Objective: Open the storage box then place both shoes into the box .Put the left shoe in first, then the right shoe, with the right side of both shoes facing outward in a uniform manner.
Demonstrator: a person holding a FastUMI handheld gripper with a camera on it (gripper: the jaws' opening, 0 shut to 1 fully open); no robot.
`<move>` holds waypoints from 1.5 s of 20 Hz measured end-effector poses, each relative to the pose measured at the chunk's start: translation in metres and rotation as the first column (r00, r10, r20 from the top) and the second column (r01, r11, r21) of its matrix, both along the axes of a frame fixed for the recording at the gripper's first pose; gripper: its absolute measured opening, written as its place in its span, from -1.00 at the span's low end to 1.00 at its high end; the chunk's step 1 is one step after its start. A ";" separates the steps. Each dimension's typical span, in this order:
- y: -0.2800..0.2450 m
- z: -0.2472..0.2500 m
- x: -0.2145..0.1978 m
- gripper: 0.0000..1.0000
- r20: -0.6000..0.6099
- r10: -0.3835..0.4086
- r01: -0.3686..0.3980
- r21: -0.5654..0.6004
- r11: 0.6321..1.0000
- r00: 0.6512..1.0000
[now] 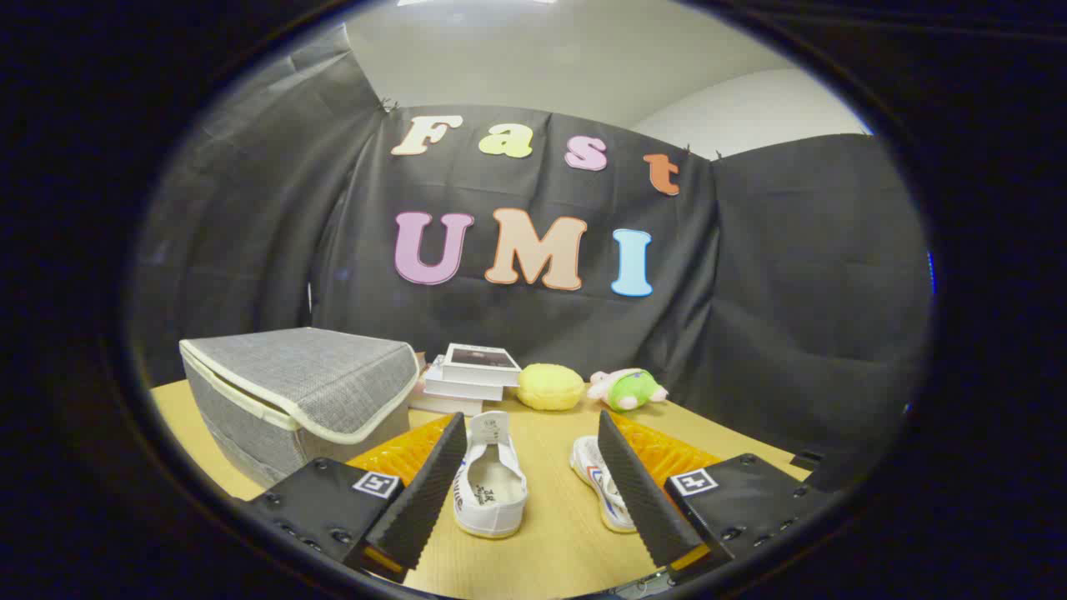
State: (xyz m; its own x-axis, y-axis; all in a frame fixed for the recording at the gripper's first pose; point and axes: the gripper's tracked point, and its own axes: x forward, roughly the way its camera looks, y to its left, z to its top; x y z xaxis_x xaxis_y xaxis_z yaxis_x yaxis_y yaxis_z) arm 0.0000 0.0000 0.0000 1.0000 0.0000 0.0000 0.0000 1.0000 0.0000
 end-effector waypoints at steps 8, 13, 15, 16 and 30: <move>0.012 0.002 -0.001 1.00 0.044 0.031 -0.027 -0.083 0.996 0.999; 0.019 -0.002 0.001 1.00 0.026 0.046 -0.043 -0.109 0.993 0.999; 0.017 -0.003 0.003 1.00 0.027 0.043 -0.040 -0.104 0.994 0.999; 0.015 -0.004 0.004 1.00 0.025 0.039 -0.037 -0.102 0.994 0.999; 0.019 0.030 -0.011 1.00 0.149 0.082 -0.103 0.134 0.986 0.985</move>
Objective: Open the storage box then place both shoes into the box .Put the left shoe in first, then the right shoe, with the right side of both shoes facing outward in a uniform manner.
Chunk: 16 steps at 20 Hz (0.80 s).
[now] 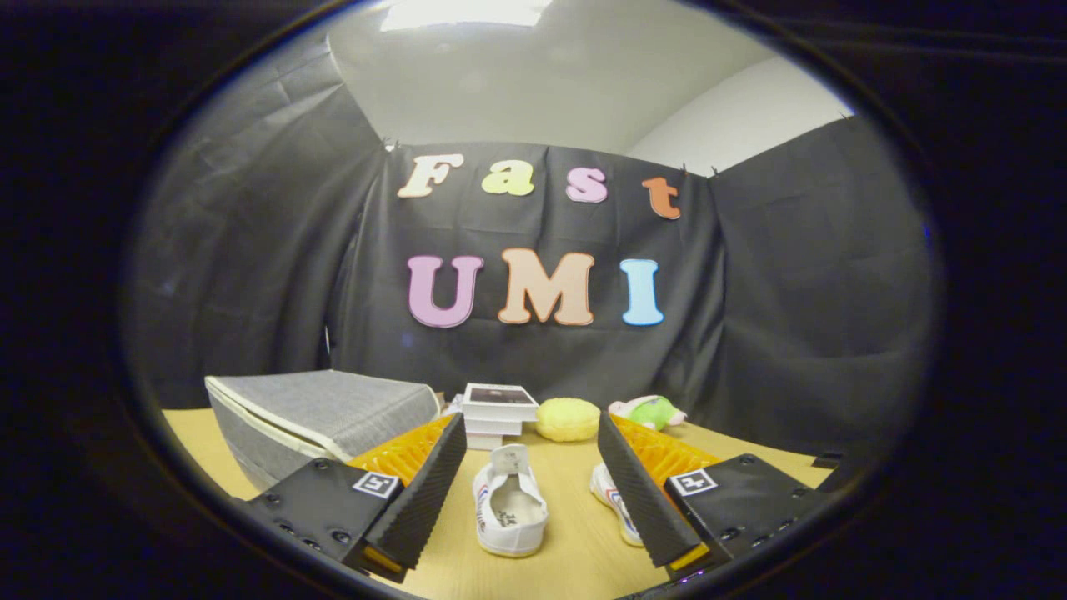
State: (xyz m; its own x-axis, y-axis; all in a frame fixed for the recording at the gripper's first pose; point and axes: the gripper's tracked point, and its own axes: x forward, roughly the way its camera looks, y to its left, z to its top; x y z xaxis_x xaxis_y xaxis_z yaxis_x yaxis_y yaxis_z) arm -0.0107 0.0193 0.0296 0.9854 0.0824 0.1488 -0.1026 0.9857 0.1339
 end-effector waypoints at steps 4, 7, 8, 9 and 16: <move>0.012 0.008 -0.003 1.00 0.030 0.115 -0.119 0.278 0.953 0.993; 0.011 0.016 -0.006 0.96 0.087 0.190 -0.208 0.506 0.837 0.978; 0.008 0.014 -0.005 0.98 0.089 0.200 -0.215 0.559 0.801 0.976; 0.007 0.009 -0.002 0.97 0.075 0.206 -0.209 0.603 0.770 0.976; 0.036 0.002 0.002 0.97 0.083 0.225 -0.166 0.910 0.379 0.971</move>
State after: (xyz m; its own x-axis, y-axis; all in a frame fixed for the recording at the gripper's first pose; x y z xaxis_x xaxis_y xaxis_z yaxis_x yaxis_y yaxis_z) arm -0.0087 0.0557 0.0312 0.9688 0.1198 0.2168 -0.2395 0.2307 0.9431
